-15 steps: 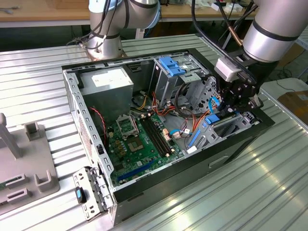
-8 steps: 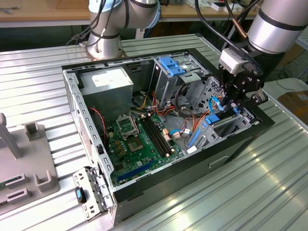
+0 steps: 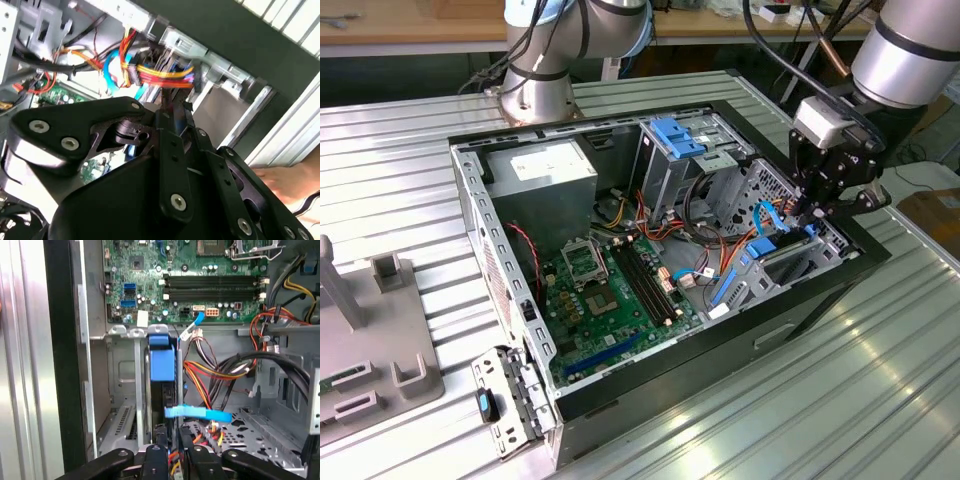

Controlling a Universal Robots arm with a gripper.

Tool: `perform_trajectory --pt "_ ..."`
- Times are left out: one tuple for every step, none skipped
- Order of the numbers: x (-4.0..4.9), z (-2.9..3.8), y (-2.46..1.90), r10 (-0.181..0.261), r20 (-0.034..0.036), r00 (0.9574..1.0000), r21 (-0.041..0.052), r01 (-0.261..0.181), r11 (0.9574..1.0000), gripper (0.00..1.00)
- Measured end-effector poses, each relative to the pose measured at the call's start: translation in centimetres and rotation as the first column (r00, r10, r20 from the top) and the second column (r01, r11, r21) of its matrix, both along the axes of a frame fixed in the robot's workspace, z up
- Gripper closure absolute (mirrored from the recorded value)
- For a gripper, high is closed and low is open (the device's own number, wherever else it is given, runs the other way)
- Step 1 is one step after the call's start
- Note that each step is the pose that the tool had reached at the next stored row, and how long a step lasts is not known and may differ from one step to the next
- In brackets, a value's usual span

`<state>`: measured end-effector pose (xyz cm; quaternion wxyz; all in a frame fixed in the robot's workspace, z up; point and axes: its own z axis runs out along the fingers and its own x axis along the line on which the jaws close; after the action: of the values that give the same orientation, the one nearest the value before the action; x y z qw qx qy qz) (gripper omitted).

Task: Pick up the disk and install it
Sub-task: 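Insert the second disk wire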

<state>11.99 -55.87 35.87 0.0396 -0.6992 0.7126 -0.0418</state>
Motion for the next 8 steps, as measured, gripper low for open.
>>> perform_trajectory --pt "0.39 -0.01 0.05 0.000 -0.0005 1.0000 0.0002 0.000 1.0000 0.76" --pt "0.58 0.03 0.12 0.001 -0.0007 1.0000 -0.0001 -0.001 1.0000 0.76" --pt "0.67 0.10 0.16 0.001 -0.0008 1.0000 -0.0001 -0.001 1.0000 0.76" --pt "0.72 0.21 0.19 0.001 -0.0009 1.0000 -0.0001 -0.001 1.0000 0.76" --pt "0.78 0.42 0.22 0.001 -0.0009 1.0000 0.0001 -0.001 1.0000 0.76" --pt "0.96 0.82 0.25 0.001 -0.0010 1.0000 0.0001 -0.001 1.0000 0.76" --pt "1.17 0.88 0.25 0.001 -0.0019 1.0000 0.0003 -0.001 1.0000 0.76" --pt "1.35 0.88 0.25 0.001 -0.0032 1.0000 -0.0003 -0.001 1.0000 0.76"
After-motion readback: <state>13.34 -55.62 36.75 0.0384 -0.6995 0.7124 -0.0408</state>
